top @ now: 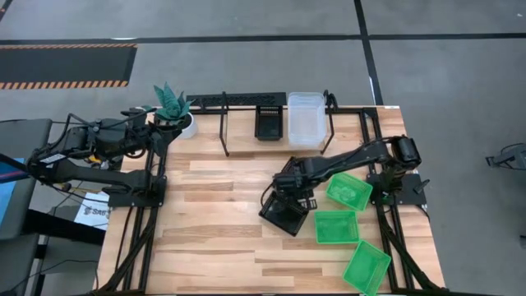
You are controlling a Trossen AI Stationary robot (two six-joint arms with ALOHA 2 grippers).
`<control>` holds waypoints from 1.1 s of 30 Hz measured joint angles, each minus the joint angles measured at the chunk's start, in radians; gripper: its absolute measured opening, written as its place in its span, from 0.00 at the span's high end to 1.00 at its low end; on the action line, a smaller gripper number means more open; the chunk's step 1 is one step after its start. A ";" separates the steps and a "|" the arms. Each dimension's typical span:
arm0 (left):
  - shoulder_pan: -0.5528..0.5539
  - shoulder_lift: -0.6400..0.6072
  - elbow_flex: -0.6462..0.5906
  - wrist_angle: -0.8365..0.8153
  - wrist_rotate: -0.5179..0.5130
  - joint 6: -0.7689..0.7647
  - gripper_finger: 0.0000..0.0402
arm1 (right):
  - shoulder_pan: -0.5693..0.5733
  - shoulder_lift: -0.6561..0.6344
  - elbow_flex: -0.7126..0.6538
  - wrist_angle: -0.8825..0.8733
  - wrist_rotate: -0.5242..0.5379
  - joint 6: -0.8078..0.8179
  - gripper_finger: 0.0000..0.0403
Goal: Stack baskets on shelf by color
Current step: Stack the top black bin on top of the black bin on the shelf
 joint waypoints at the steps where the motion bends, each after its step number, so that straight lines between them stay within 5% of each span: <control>1: 0.000 0.000 0.000 0.000 0.000 0.000 0.57 | 0.000 0.000 -0.014 0.007 0.001 -0.010 0.59; 17: 0.000 0.000 0.000 -0.021 -0.001 0.000 0.57 | 0.002 0.001 -0.068 0.309 -0.020 0.103 0.59; 27: 0.000 0.000 0.000 -0.021 0.000 -0.025 0.57 | -0.063 -0.001 0.063 0.326 -0.028 0.579 0.59; 33: 0.000 0.000 0.000 -0.021 0.000 -0.038 0.57 | -0.068 0.020 0.063 0.342 -0.027 0.683 0.59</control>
